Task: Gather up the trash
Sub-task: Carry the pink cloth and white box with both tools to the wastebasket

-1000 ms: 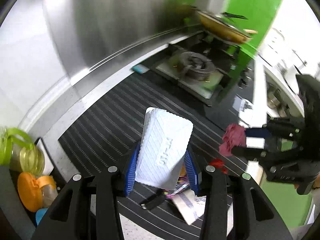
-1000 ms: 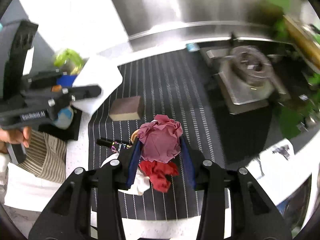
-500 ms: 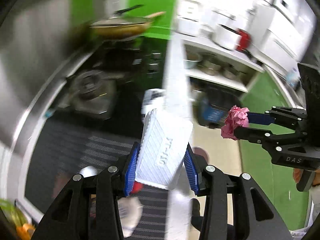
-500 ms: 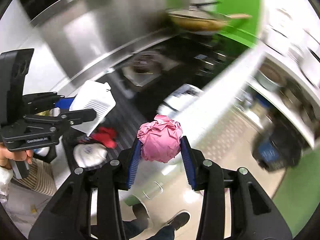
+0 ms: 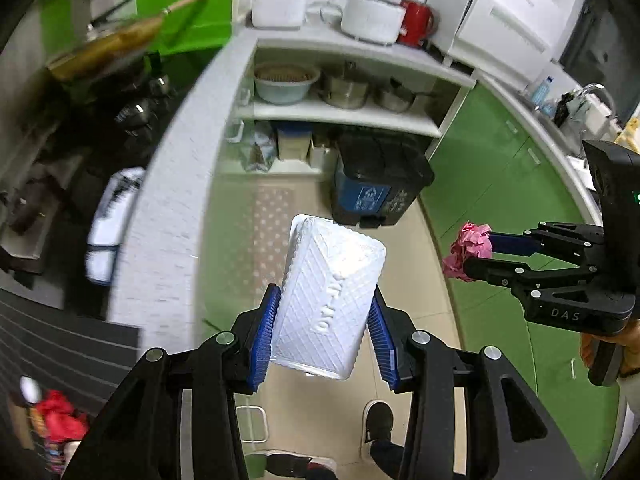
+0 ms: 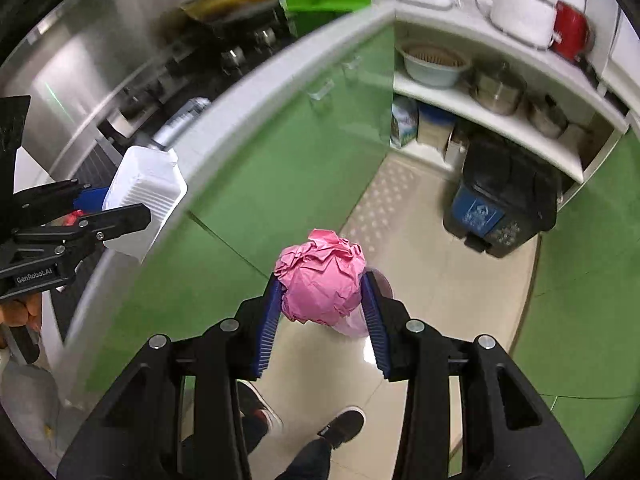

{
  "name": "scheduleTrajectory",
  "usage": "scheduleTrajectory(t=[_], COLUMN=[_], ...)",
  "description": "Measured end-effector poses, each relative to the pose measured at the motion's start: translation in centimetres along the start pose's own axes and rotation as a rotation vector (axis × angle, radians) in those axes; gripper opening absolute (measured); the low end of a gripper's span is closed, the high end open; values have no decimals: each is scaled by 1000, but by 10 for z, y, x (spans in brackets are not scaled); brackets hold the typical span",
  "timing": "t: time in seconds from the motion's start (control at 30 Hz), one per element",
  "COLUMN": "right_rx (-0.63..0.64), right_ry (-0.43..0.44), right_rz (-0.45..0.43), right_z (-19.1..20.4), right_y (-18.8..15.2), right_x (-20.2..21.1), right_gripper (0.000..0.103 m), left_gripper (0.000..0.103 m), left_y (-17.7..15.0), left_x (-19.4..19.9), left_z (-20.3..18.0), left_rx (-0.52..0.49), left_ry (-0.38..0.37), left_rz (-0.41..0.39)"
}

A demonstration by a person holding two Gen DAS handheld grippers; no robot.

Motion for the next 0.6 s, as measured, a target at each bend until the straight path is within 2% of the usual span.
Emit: scheduleTrajectory(t=[0.3, 0.6], right_rx=[42, 46], right_ry=[36, 56], right_rz=[94, 174], right_z=[-30, -30], right_y=[-17, -38], right_x=[-117, -245], right_gripper=[40, 40], left_gripper=[42, 42], left_y=[-21, -45], left_x=[-103, -194], left_z=[24, 62], left_rx=[74, 82], left_ry=[30, 16], left_rz=[71, 132])
Point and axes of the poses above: each gripper's, at about its wrist camera, not at the fingertips, and x roughly against the way its jaws point, z to its left, y to its top, the point moved 2 cm from there along -x, roughly the way its jaws point, and after that the axes turned 8 degrees about -y, right-handed, at the moved point
